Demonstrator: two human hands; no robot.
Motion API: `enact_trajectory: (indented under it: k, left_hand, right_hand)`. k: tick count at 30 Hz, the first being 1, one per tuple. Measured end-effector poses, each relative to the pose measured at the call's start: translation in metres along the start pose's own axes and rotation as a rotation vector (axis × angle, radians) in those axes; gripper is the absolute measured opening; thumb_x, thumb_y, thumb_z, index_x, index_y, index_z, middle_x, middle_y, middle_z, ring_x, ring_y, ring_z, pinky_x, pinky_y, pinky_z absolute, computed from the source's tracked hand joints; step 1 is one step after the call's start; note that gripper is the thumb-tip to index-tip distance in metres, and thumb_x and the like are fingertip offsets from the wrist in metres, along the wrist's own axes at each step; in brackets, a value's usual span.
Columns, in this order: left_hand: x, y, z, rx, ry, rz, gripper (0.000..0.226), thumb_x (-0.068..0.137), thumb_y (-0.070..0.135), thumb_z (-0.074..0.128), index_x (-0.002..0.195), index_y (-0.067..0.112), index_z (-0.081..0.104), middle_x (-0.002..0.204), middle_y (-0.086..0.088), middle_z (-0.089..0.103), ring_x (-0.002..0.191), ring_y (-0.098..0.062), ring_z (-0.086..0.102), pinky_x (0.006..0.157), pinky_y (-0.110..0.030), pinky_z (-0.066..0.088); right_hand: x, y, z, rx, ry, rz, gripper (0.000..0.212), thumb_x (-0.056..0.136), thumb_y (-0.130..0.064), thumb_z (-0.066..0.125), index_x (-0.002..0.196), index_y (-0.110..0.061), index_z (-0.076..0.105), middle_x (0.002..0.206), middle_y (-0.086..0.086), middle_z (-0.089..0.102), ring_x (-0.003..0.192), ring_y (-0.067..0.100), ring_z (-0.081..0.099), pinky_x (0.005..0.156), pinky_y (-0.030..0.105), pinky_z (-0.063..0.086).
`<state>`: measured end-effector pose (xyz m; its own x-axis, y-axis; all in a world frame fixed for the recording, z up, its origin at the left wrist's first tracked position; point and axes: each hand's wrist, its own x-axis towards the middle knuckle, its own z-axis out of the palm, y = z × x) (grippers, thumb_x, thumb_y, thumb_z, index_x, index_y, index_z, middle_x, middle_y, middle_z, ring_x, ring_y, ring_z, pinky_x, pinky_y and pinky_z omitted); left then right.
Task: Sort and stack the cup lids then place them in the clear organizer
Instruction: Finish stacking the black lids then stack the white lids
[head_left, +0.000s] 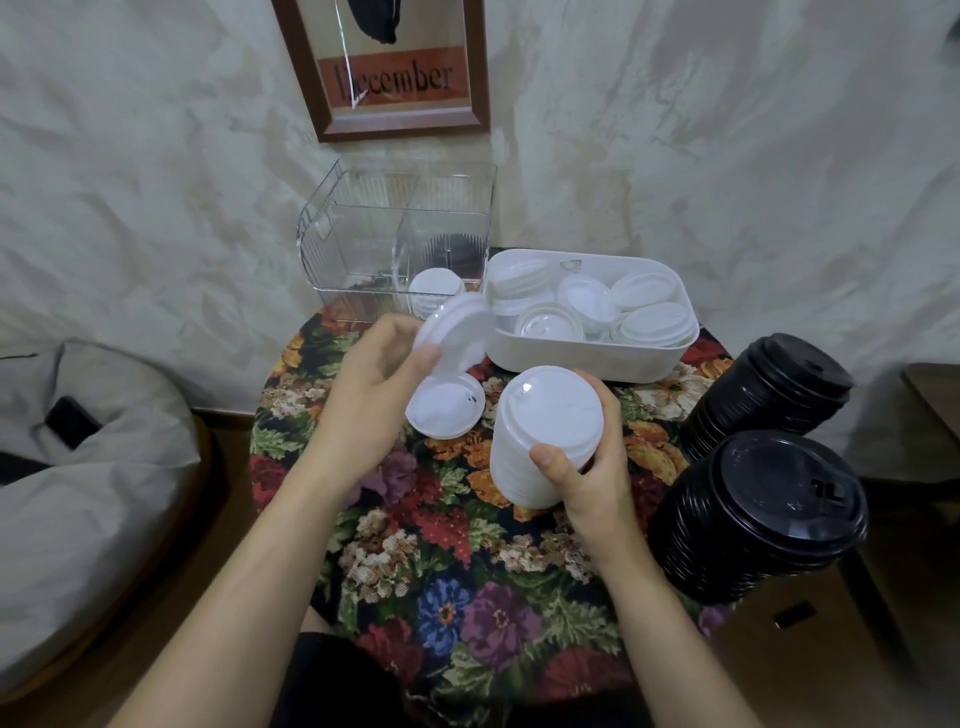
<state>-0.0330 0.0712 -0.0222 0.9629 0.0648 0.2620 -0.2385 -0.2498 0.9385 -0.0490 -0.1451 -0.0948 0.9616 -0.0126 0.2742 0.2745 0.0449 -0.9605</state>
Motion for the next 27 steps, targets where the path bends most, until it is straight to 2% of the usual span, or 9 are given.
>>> enact_trajectory:
  k: [3, 5, 7, 10, 15, 21, 23, 25, 27]
  left_hand:
    - [0.000, 0.023, 0.014, -0.251, 0.040, -0.062, 0.009, 0.108, 0.018, 0.055, 0.111, 0.017, 0.063, 0.097, 0.000, 0.078, 0.089, -0.023, 0.076, 0.080, -0.035, 0.061]
    - [0.001, 0.030, 0.022, -0.400, 0.024, -0.152, 0.015, 0.108, 0.020, 0.053, 0.118, 0.015, 0.064, 0.103, 0.001, 0.078, 0.090, -0.024, 0.076, 0.081, -0.037, 0.062]
    - [0.002, 0.029, 0.030, -0.451, -0.015, -0.228, 0.022, 0.108, 0.020, 0.053, 0.127, 0.018, 0.065, 0.114, -0.002, 0.075, 0.091, -0.022, 0.074, 0.080, -0.038, 0.061]
    - [0.001, 0.023, 0.037, -0.368, -0.080, -0.267, 0.030, 0.106, 0.017, 0.056, 0.135, 0.026, 0.064, 0.122, -0.007, 0.070, 0.094, -0.021, 0.071, 0.081, -0.035, 0.060]
    - [-0.007, 0.020, 0.037, -0.201, -0.185, -0.246, 0.033, 0.100, 0.017, 0.065, 0.131, 0.030, 0.066, 0.091, 0.009, 0.070, 0.075, -0.006, 0.061, 0.076, -0.031, 0.050]
    - [-0.014, 0.021, 0.033, -0.039, -0.252, -0.165, 0.035, 0.101, 0.020, 0.064, 0.130, 0.038, 0.068, 0.085, 0.017, 0.063, 0.069, 0.002, 0.055, 0.076, -0.027, 0.045]
    - [-0.011, 0.021, 0.034, 0.009, -0.261, -0.146, 0.037, 0.102, 0.020, 0.060, 0.132, 0.040, 0.068, 0.087, 0.014, 0.060, 0.067, 0.001, 0.051, 0.073, -0.025, 0.042]
    - [-0.005, 0.022, 0.036, 0.053, -0.268, -0.129, 0.039, 0.104, 0.021, 0.056, 0.134, 0.042, 0.067, 0.084, 0.006, 0.055, 0.062, -0.002, 0.047, 0.067, -0.024, 0.040]
    - [-0.001, 0.021, 0.037, 0.105, -0.288, -0.103, 0.039, 0.104, 0.025, 0.052, 0.135, 0.046, 0.066, 0.088, -0.003, 0.060, 0.068, -0.008, 0.055, 0.071, -0.028, 0.048]
  right_hand:
    - [0.000, 0.001, 0.000, -0.003, 0.002, -0.006, 0.094, 0.070, -0.075, 0.080, 0.144, -0.029, 0.044, 0.139, -0.012, 0.057, 0.132, 0.018, 0.056, 0.102, 0.029, 0.050]
    - [0.000, 0.002, 0.000, 0.000, -0.001, -0.003, 0.096, 0.071, -0.074, 0.080, 0.146, -0.027, 0.044, 0.140, -0.010, 0.057, 0.133, 0.020, 0.055, 0.104, 0.032, 0.050]
    - [0.000, 0.001, 0.000, 0.002, -0.006, 0.000, 0.097, 0.071, -0.073, 0.080, 0.147, -0.026, 0.043, 0.141, -0.009, 0.057, 0.133, 0.019, 0.056, 0.104, 0.034, 0.051]
    - [0.000, 0.000, 0.001, 0.014, -0.011, 0.004, 0.099, 0.072, -0.072, 0.080, 0.149, -0.023, 0.041, 0.142, -0.008, 0.057, 0.133, 0.019, 0.056, 0.103, 0.031, 0.051]
    - [0.000, 0.000, 0.001, 0.031, -0.014, 0.008, 0.100, 0.071, -0.072, 0.081, 0.149, -0.026, 0.040, 0.144, -0.012, 0.057, 0.135, 0.017, 0.056, 0.103, 0.027, 0.049]
    - [0.001, 0.000, 0.001, 0.024, -0.010, -0.009, 0.098, 0.070, -0.071, 0.082, 0.148, -0.028, 0.041, 0.146, -0.006, 0.057, 0.137, 0.019, 0.055, 0.107, 0.031, 0.049]
    - [0.001, -0.001, 0.001, 0.020, -0.016, -0.013, 0.097, 0.072, -0.069, 0.083, 0.149, -0.028, 0.041, 0.147, -0.005, 0.056, 0.138, 0.019, 0.054, 0.109, 0.033, 0.048]
    - [0.001, -0.004, 0.001, 0.024, -0.021, -0.012, 0.098, 0.072, -0.070, 0.082, 0.150, -0.028, 0.041, 0.147, -0.007, 0.056, 0.138, 0.018, 0.054, 0.108, 0.029, 0.048]
    - [0.000, -0.006, 0.001, 0.029, -0.029, -0.010, 0.099, 0.071, -0.072, 0.080, 0.150, -0.028, 0.041, 0.147, -0.011, 0.056, 0.138, 0.015, 0.054, 0.106, 0.024, 0.047]
